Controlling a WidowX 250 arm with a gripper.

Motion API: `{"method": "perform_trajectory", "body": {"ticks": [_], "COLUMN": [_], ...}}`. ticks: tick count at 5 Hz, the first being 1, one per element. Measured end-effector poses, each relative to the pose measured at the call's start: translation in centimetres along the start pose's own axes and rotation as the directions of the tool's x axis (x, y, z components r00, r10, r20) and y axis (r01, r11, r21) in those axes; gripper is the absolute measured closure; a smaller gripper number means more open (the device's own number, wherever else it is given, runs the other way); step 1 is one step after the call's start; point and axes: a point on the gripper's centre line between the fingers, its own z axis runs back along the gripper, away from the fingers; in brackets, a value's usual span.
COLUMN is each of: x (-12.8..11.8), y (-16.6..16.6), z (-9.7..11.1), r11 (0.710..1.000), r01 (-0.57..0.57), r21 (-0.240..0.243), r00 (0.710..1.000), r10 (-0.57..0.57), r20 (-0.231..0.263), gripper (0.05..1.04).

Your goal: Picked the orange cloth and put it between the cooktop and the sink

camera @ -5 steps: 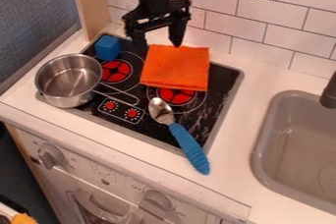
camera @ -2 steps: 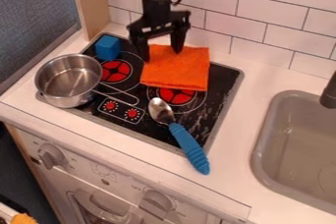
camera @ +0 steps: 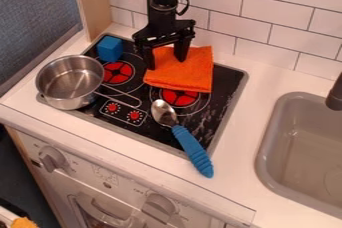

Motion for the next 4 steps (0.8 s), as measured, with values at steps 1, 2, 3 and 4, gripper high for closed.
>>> {"method": "perform_trajectory", "body": {"ticks": [1, 2, 3, 4], "x": [-0.7, -1.6, -3.0, -5.2], "y": [-0.1, 0.0, -0.3, -1.3], "z": [-0.1, 0.0, 0.1, 0.3], "r11": [1.000, 1.000, 1.000, 1.000], "r01": [-0.006, -0.017, 0.000, 0.014], "r21": [-0.011, -0.025, -0.022, -0.019], "r00": [1.000, 1.000, 1.000, 1.000], "r10": [0.006, 0.017, 0.000, -0.014], "r20": [-0.012, -0.002, -0.011, -0.016], "gripper": [0.082, 0.083, 0.084, 0.085]}}
